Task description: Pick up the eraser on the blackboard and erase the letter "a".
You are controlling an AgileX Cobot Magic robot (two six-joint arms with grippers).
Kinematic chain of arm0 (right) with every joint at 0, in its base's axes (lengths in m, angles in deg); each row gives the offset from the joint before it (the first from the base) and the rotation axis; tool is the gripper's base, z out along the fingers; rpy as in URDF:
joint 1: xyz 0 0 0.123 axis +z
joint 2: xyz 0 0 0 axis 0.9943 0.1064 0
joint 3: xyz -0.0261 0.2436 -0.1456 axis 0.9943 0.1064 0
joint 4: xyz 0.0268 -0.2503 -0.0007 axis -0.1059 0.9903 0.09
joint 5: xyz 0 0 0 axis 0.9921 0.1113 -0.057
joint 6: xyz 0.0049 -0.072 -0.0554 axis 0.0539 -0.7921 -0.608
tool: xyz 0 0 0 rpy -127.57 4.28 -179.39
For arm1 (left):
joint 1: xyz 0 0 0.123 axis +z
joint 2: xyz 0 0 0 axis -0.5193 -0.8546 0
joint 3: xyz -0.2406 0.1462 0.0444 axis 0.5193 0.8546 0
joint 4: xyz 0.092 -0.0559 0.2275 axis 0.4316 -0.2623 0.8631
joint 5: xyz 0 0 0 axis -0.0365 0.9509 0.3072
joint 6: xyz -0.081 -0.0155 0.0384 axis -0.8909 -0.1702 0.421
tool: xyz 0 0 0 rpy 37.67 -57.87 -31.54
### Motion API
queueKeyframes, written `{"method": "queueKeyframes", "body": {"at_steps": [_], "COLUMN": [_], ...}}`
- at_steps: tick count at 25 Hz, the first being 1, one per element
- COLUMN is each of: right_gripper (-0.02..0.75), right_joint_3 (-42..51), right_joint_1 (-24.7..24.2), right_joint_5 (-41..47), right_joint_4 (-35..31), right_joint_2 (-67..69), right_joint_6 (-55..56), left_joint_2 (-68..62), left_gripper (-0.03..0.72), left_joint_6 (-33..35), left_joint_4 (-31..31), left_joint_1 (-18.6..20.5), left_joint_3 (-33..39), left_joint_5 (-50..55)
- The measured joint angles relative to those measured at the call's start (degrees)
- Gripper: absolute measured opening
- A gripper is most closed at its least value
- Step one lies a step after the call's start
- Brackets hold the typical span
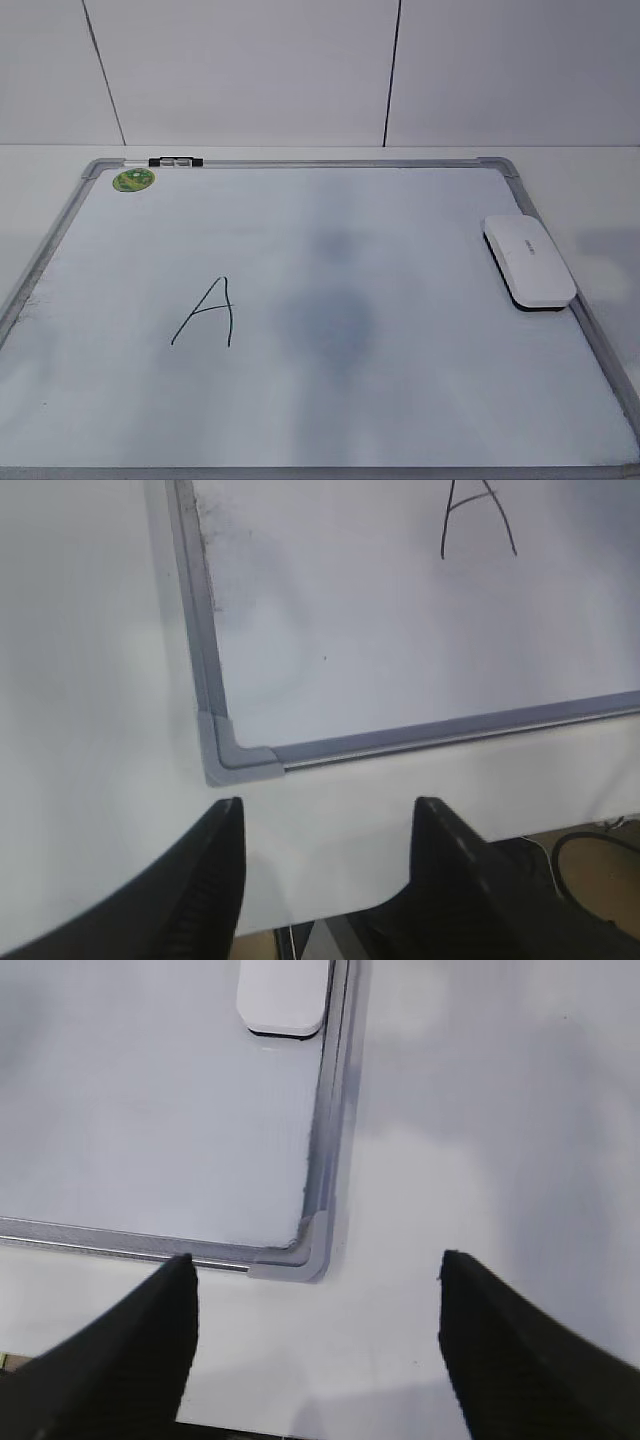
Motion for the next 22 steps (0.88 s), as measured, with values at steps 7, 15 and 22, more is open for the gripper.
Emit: {"method": "queueKeyframes", "body": {"at_steps": [7, 15, 22], "right_gripper": [0.593, 0.593, 0.593], "right_joint_3": [10.6, 14.4, 15.8], "right_joint_1": [0.0, 0.0, 0.0], "right_joint_5": [-2.0, -5.8, -3.7], "right_joint_4": [4.1, 4.3, 4.9], "right_joint_2": [-15.3, -23.6, -23.9], "right_joint_6": [0.1, 0.1, 0.1], "left_joint_2": [15.7, 21.9, 22.1], "left_gripper": [0.402, 0.402, 0.402], "left_joint_6": [0.0, 0.0, 0.0], "left_joint_4": [0.7, 2.8, 3.4], "left_joint_1": [0.0, -0.1, -1.6], "left_joint_3": [11.2, 12.7, 13.1], "left_joint_5": [-5.0, -7.8, -7.8]}}
